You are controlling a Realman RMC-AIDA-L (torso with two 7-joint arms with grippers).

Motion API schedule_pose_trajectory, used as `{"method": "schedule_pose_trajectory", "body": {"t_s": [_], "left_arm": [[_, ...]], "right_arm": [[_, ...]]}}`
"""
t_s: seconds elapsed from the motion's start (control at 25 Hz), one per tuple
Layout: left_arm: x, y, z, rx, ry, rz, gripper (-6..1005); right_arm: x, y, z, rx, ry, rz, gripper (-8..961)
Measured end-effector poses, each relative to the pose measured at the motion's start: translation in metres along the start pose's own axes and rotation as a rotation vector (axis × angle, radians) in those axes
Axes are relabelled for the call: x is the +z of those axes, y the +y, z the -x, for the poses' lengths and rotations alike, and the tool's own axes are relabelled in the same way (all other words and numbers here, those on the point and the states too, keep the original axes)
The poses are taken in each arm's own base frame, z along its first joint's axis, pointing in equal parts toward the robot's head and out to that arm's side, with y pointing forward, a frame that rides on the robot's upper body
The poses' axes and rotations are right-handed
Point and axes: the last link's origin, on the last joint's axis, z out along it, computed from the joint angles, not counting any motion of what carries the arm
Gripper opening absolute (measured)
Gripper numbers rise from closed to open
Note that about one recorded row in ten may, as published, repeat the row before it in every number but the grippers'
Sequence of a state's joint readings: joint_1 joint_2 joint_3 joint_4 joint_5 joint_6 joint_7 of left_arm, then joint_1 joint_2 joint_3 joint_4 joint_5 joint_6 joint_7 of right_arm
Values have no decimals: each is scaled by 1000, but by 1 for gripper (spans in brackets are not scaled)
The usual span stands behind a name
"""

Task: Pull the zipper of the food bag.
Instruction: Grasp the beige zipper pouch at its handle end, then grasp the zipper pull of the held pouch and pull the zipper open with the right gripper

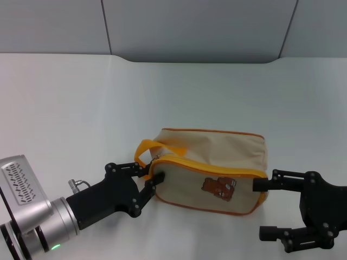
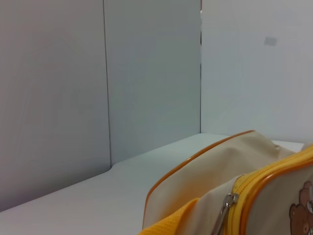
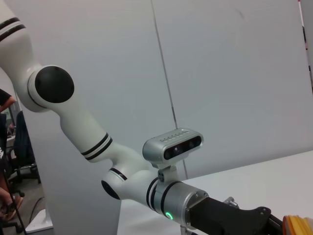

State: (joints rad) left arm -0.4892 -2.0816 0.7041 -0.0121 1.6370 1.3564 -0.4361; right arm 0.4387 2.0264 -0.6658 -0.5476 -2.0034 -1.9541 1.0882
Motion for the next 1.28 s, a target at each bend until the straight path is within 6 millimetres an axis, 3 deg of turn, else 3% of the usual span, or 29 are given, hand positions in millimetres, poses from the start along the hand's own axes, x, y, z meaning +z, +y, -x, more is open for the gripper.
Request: {"method": "schedule_pose_trajectory", "body": {"t_s": [0.8,1.28], "left_arm": [[0,-3,-10,-5,70,-16,142],[7,-44,-67,285,239,8,121]], "right_arm": [[-3,-1,1,0,-21,-27,835],[-38,-1,10,-40,-274,-311,835]]}}
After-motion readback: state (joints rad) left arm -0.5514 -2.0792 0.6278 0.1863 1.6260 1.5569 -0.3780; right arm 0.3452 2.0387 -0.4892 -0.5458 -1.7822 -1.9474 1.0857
